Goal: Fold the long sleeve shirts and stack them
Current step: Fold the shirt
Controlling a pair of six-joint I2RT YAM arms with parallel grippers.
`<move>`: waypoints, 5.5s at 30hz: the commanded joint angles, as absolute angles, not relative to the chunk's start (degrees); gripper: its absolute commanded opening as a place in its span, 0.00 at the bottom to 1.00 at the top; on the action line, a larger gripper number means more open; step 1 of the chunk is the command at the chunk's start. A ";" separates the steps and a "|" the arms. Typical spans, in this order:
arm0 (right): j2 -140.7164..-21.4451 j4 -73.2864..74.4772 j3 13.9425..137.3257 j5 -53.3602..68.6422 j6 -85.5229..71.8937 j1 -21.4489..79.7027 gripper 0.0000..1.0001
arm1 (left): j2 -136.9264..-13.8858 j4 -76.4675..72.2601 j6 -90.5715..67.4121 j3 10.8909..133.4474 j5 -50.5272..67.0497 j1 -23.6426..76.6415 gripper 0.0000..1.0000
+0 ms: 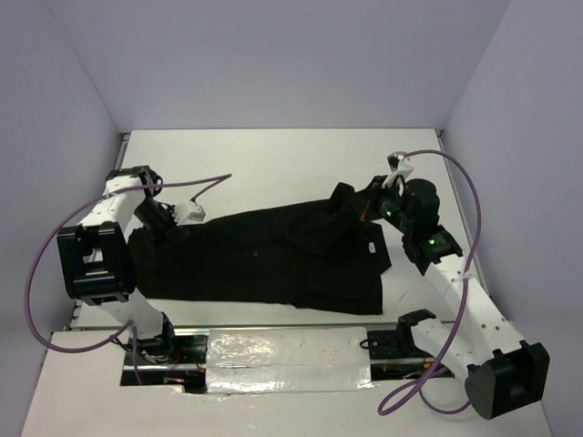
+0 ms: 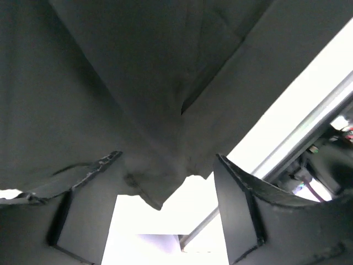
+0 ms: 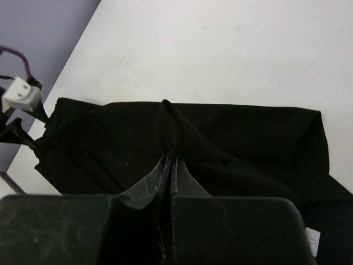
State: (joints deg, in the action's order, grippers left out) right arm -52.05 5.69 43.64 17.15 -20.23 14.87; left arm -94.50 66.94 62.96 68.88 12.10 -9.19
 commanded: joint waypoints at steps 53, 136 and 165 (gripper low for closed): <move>-51.15 -0.44 37.70 18.19 -22.50 15.12 0.00 | -88.16 46.23 50.27 50.98 5.88 1.93 0.67; -77.43 4.13 78.84 23.02 -8.17 10.46 0.00 | -97.38 25.24 63.89 75.69 -11.25 -2.46 0.00; -52.21 17.23 52.13 33.49 -7.91 10.63 0.00 | -84.90 49.40 70.04 53.71 -4.92 3.07 0.20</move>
State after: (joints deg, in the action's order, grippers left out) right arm -53.04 17.41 53.54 32.36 -6.37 10.37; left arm -85.84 46.26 68.18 54.78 -5.65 1.80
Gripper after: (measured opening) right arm 0.010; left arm 0.179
